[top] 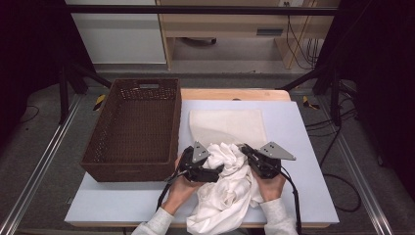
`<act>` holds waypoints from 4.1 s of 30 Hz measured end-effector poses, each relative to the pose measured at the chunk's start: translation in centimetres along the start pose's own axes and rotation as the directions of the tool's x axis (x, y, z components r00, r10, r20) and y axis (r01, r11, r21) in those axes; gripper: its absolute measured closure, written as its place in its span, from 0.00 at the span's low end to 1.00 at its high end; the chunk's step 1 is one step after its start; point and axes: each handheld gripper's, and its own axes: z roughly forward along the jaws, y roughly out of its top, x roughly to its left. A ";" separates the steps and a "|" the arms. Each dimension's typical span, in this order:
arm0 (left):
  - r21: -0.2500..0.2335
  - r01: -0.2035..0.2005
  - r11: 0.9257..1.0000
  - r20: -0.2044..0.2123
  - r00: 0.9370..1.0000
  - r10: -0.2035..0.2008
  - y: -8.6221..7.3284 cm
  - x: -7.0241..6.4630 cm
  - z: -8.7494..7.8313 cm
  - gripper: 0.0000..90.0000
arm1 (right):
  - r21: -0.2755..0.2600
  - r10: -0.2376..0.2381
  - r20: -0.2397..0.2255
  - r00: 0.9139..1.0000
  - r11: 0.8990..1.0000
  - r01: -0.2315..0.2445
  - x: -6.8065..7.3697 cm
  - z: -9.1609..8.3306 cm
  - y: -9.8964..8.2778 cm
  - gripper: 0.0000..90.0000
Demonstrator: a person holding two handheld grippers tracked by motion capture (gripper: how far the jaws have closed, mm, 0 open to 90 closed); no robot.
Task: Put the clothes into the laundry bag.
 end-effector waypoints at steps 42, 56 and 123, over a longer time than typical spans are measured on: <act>-0.031 -0.134 0.991 -0.053 0.990 0.132 2.7 -5.0 -1.1 0.23 | -0.028 0.003 -0.026 1.000 1.000 -0.004 -0.1 -0.8 0.4 0.97; -0.033 -0.031 0.999 0.041 0.999 0.032 -2.7 -2.9 -1.8 0.82 | 0.002 -0.015 -0.028 0.999 1.000 0.016 0.3 -0.1 0.0 0.97; 0.050 -0.142 0.989 -0.143 0.979 0.148 3.2 -5.2 5.9 0.91 | -0.040 -0.001 -0.054 0.999 0.999 -0.002 0.0 -0.9 0.6 0.97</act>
